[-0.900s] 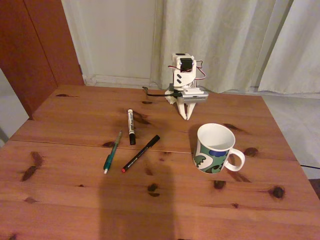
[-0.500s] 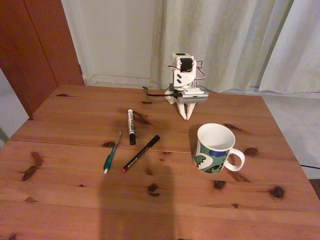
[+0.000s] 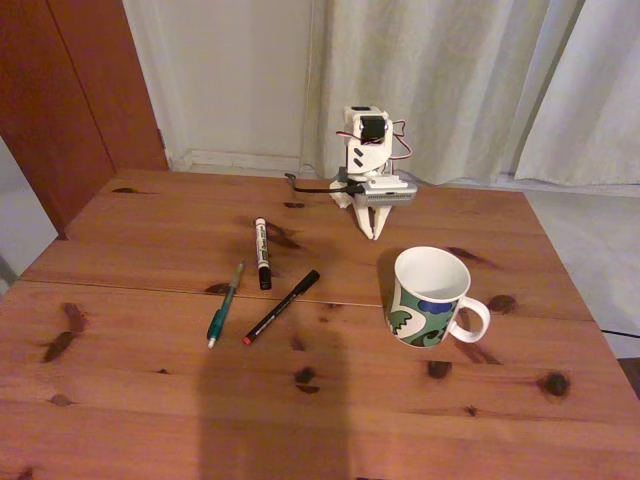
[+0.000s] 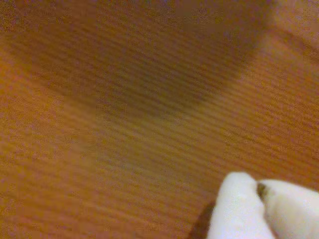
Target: Clean up the desk and place the pens and markers into the cup
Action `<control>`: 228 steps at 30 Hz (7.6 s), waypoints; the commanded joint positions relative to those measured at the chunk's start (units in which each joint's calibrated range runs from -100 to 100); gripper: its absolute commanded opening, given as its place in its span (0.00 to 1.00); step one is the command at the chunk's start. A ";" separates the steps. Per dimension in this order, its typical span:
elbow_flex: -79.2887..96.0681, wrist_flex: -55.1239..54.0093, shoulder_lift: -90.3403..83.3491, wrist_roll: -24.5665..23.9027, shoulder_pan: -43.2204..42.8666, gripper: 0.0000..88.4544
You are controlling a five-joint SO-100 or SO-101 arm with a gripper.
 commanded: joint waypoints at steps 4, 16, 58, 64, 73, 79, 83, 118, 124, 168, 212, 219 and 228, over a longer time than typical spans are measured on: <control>0.57 0.53 -0.38 0.38 0.24 0.01; 0.57 0.53 -0.38 0.32 0.48 0.01; -81.58 1.13 89.32 -5.18 14.40 0.01; -93.84 1.13 100.82 -7.27 14.40 0.01; -100.96 1.13 107.44 -7.32 18.18 0.01; -101.78 1.13 108.76 -8.27 20.19 0.01; -100.60 0.44 108.84 -8.27 21.31 0.01; -98.62 -12.63 116.46 -14.29 19.46 0.01; -98.89 -12.63 116.37 -14.40 21.15 0.05; -98.17 -12.89 121.42 -14.08 22.20 0.14; -74.72 -15.99 79.22 -21.10 12.55 0.01; -78.69 -25.97 75.50 -25.24 9.89 0.01; -79.05 -46.01 76.08 -30.27 8.36 0.01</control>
